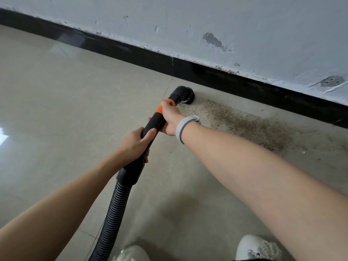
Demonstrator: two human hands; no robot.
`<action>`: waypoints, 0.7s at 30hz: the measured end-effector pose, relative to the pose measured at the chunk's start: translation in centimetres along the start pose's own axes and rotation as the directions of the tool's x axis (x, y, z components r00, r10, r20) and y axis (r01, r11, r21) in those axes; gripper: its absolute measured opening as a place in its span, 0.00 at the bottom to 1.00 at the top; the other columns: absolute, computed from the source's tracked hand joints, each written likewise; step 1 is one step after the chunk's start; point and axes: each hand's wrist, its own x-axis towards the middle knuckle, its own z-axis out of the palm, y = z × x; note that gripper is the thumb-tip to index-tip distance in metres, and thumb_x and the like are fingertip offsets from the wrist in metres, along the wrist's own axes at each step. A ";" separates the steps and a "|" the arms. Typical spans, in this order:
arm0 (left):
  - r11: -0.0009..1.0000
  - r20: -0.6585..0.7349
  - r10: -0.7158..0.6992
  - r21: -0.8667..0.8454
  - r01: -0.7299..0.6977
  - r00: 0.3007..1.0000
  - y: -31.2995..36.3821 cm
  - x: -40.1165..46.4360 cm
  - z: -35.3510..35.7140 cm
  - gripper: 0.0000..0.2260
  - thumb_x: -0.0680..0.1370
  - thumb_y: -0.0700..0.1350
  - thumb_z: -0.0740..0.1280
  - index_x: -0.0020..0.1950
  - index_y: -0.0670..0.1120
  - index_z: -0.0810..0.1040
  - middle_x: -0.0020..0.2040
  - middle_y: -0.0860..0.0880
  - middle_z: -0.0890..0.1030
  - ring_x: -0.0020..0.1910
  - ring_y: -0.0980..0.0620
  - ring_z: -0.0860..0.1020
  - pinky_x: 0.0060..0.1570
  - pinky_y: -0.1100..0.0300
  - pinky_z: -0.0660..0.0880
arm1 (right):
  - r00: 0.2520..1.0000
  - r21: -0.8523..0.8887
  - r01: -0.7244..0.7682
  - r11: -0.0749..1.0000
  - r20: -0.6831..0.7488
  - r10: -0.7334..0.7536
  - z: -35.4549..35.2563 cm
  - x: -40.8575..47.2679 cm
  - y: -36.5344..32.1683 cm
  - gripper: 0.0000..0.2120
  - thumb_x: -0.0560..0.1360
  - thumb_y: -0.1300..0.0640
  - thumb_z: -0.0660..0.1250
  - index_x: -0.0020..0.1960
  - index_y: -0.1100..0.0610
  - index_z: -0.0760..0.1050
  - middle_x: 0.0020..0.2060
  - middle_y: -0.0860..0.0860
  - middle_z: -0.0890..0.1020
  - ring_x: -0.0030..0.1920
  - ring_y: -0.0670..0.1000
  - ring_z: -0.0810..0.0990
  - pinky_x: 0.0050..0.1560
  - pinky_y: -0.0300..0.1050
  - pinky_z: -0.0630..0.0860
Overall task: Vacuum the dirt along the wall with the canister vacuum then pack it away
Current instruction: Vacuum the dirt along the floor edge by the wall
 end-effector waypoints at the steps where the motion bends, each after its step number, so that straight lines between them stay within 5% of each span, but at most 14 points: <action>1: 1.000 0.011 -0.001 0.003 0.001 1.000 0.1 0.0 0.1 0.15 0.80 0.55 0.57 0.43 0.43 0.68 0.25 0.49 0.77 0.22 0.50 0.78 0.22 0.65 0.71 | 1.000 0.007 -0.001 1.000 0.001 0.001 -0.2 -0.2 0.0 0.12 0.80 0.49 0.55 0.53 0.59 0.63 0.42 0.57 0.74 0.37 0.55 0.79 0.44 0.51 0.79; 21: 0.988 0.165 0.052 0.137 -0.075 0.985 4.3 0.5 5.0 0.16 0.80 0.57 0.56 0.43 0.45 0.68 0.24 0.50 0.78 0.23 0.50 0.79 0.23 0.68 0.71 | 0.993 0.087 0.048 0.995 -0.110 -0.038 -7.9 -2.1 -0.8 0.14 0.80 0.48 0.55 0.56 0.59 0.64 0.46 0.58 0.76 0.44 0.57 0.81 0.49 0.53 0.80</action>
